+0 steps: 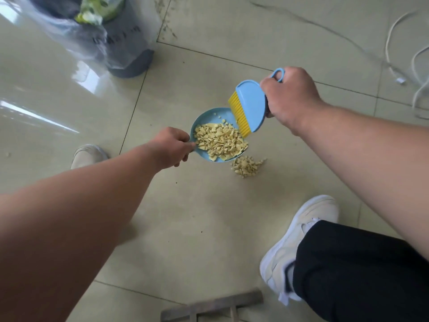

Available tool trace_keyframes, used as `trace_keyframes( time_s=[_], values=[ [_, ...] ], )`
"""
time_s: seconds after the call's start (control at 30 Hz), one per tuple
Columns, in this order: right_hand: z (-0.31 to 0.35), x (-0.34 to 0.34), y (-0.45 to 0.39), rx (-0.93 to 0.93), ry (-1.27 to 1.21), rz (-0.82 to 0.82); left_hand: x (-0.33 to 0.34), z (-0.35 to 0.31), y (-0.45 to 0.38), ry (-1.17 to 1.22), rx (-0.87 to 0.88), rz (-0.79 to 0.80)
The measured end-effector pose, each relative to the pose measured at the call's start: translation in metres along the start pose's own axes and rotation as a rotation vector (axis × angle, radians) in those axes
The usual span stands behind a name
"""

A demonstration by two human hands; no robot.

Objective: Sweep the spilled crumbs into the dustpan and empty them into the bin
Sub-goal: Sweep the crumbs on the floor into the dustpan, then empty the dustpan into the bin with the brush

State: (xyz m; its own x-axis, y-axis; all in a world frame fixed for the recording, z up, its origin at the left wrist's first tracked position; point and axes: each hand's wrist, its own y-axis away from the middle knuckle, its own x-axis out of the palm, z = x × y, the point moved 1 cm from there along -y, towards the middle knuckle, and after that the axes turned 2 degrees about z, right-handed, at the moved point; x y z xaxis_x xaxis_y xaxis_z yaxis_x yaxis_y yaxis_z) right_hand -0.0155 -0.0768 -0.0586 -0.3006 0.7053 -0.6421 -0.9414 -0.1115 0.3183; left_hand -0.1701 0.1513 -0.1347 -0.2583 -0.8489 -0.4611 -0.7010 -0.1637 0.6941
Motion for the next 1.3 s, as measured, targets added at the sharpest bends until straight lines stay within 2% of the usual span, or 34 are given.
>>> trace_keyframes(
  time_s=[0.27, 0.4, 0.67, 0.97, 1.13, 1.3],
  values=[
    [0.021, -0.046, 0.008, -0.005, -0.031, -0.075, -0.023, -0.037, 0.017, -0.023, 0.057, -0.006],
    [0.041, -0.047, 0.007, -0.019, -0.110, -0.087, -0.053, -0.054, 0.026, -0.054, 0.091, -0.061],
    [0.093, -0.005, -0.022, -0.026, -0.295, -0.020, -0.143, -0.052, 0.014, -0.062, 0.116, -0.212],
    [0.172, 0.051, -0.072, -0.082, -0.369, 0.038, -0.239, -0.027, -0.014, 0.067, 0.058, -0.242],
    [0.221, 0.063, -0.088, -0.092, -0.337, 0.061, -0.292, -0.025, -0.014, 0.104, 0.041, -0.276],
    [0.280, 0.073, -0.103, -0.106, -0.410, 0.058, -0.356, -0.032, -0.006, 0.100, 0.035, -0.332]
  ],
)
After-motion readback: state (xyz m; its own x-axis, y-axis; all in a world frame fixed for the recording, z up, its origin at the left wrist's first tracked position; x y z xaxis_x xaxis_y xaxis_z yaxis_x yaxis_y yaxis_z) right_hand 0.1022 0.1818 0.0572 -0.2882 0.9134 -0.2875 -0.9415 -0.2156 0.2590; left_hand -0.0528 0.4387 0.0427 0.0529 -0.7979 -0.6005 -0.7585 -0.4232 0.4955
